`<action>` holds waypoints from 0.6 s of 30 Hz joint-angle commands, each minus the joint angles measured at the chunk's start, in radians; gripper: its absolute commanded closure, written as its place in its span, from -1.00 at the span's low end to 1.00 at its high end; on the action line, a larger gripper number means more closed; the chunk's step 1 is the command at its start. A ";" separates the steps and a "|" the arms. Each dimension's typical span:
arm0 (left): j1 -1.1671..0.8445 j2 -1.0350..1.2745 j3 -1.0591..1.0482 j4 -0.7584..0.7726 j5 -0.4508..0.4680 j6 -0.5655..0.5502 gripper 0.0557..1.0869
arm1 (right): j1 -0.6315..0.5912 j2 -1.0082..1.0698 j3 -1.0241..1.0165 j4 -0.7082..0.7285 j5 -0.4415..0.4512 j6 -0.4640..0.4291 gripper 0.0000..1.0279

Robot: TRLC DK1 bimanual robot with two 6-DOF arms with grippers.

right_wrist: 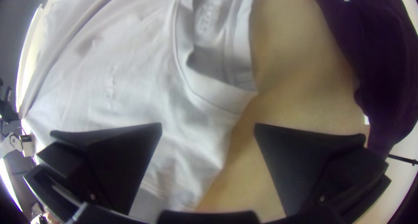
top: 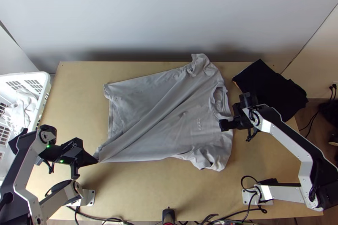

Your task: Fold the t-shirt

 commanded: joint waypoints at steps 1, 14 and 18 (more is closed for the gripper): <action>0.094 0.044 -0.015 0.020 -0.060 0.095 0.93 | 0.004 0.016 0.014 0.000 0.000 0.000 -0.91; 0.235 0.142 -0.015 0.071 -0.163 0.218 0.93 | 0.010 0.028 0.037 0.000 0.000 0.000 -0.91; 0.274 0.164 -0.017 0.092 -0.193 0.247 0.93 | 0.013 0.030 0.040 0.000 0.000 0.000 -0.91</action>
